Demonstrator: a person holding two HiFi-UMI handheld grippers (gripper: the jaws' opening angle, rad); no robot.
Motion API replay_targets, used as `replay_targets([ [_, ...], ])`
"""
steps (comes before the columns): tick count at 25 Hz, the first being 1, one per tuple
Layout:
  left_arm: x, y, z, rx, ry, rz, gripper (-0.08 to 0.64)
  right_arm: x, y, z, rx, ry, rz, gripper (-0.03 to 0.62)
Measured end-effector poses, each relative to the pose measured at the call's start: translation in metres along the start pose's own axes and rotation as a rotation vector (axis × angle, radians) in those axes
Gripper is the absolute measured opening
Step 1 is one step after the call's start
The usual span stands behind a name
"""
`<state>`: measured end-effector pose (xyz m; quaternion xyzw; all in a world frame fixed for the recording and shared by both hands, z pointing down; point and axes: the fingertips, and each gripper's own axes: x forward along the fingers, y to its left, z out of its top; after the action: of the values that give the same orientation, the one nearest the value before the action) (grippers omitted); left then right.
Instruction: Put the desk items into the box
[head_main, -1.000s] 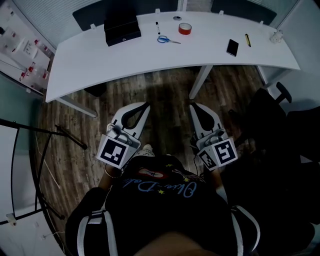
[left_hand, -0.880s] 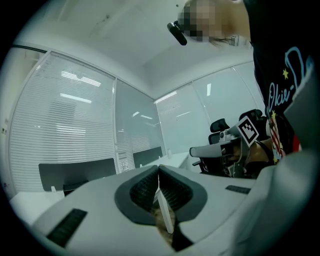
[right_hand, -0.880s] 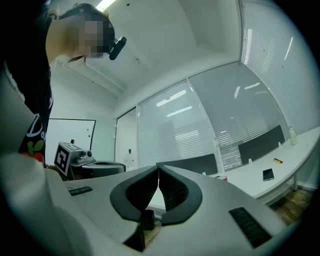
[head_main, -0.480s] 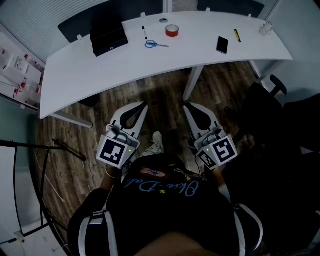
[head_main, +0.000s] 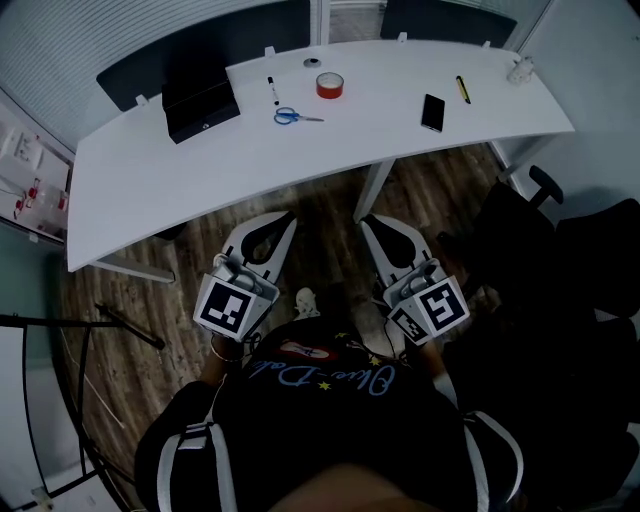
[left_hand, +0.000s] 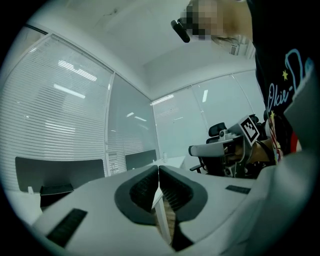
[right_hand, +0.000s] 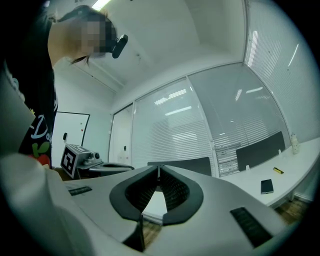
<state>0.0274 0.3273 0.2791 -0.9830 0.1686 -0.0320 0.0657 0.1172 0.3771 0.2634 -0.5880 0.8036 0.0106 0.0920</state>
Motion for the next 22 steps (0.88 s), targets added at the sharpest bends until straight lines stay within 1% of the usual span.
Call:
replay_targets([
  [3, 0.015, 0.009, -0.002, 0.0, 0.009, -0.004, -0.005, 0.01, -0.014, -0.003, 0.007, 0.008, -0.003, 0.015],
  [9, 0.033, 0.031, -0.009, -0.002, 0.003, 0.01, -0.005, 0.034, -0.027, -0.01, 0.005, 0.022, 0.024, 0.018],
  [15, 0.049, 0.051, -0.016, 0.006, 0.031, 0.006, -0.005, 0.057, -0.042, -0.011, -0.002, 0.023, 0.035, 0.021],
  [22, 0.065, 0.077, -0.013, 0.026, 0.018, 0.004, -0.005, 0.086, -0.054, -0.014, -0.005, 0.031, 0.047, 0.026],
])
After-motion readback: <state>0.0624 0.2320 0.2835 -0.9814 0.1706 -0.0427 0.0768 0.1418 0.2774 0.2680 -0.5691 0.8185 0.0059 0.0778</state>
